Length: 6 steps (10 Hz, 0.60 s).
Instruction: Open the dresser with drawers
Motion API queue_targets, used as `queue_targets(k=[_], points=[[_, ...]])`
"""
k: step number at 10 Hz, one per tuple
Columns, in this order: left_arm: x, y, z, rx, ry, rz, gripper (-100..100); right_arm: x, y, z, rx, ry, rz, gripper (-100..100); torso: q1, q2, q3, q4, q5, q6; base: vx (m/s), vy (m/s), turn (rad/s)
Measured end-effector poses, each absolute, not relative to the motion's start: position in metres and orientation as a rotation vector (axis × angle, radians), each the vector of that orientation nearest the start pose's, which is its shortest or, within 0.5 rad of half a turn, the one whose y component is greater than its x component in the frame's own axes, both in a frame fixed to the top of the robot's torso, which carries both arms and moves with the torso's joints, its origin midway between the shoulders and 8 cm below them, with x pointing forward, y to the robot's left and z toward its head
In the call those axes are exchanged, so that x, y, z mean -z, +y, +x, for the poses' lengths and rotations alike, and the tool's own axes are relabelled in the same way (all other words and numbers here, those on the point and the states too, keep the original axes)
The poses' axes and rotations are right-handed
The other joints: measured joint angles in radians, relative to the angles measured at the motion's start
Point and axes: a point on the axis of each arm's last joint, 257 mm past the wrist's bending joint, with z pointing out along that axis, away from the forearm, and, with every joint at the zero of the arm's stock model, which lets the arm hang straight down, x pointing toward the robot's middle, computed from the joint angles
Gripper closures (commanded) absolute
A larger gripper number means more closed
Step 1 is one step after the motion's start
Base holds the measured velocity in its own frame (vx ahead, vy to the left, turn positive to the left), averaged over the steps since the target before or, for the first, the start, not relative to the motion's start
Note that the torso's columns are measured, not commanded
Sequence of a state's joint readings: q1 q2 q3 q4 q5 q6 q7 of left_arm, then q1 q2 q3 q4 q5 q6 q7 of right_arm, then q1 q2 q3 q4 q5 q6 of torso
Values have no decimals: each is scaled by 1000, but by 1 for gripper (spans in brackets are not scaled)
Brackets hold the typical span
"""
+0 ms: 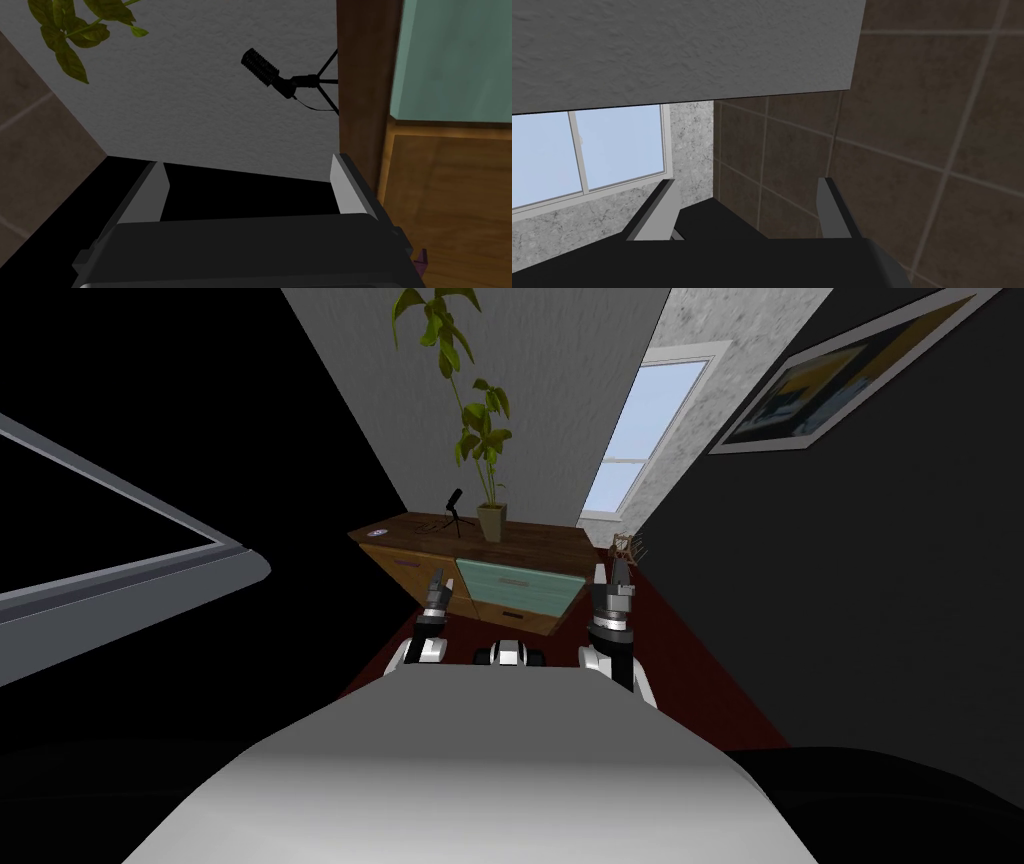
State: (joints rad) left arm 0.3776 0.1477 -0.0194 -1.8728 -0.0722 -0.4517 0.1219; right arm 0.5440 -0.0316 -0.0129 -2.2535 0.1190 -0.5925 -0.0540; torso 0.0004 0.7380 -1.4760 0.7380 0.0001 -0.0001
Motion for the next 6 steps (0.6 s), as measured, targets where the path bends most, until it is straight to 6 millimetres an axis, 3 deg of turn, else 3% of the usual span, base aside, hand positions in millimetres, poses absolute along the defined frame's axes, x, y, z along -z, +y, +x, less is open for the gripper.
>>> queue_targets(k=[6], points=[[178,260,429,1286,1051,-898,-100,-14,-266,333,-1265,686,555,0,0,0,0,0,0,0,25,-26,-41]])
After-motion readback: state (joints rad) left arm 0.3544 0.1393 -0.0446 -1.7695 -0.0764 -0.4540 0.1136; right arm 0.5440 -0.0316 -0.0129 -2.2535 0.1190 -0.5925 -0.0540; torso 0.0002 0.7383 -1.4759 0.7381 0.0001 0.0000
